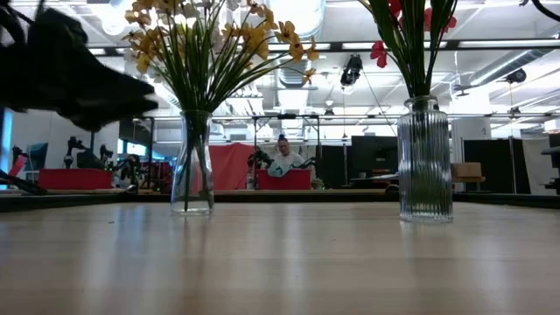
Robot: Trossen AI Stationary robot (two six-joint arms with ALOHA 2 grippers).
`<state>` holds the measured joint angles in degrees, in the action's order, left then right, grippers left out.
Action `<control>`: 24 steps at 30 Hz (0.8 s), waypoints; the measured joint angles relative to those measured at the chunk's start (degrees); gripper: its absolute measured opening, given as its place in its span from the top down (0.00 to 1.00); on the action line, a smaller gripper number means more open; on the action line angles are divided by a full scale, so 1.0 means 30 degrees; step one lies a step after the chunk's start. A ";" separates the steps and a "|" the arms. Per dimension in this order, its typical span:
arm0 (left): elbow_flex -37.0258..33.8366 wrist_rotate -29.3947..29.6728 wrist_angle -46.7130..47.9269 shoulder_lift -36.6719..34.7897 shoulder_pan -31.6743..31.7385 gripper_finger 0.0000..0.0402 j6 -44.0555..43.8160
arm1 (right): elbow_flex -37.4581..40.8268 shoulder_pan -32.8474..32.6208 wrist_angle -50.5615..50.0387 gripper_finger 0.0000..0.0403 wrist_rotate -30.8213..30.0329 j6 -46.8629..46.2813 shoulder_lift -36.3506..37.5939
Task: Sort flowers into vase by color
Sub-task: Return to Home Position
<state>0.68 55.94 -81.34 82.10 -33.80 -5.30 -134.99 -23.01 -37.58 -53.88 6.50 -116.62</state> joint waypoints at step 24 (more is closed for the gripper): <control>1.4404 0.4135 2.0841 -0.1783 -1.3037 0.73 0.4851 | 0.3585 -0.8066 -0.7754 0.39 0.0966 -0.3949 0.6923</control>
<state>43.89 68.34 -18.82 76.75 -72.91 9.25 -124.24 -47.21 -60.84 -50.99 -5.34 -95.86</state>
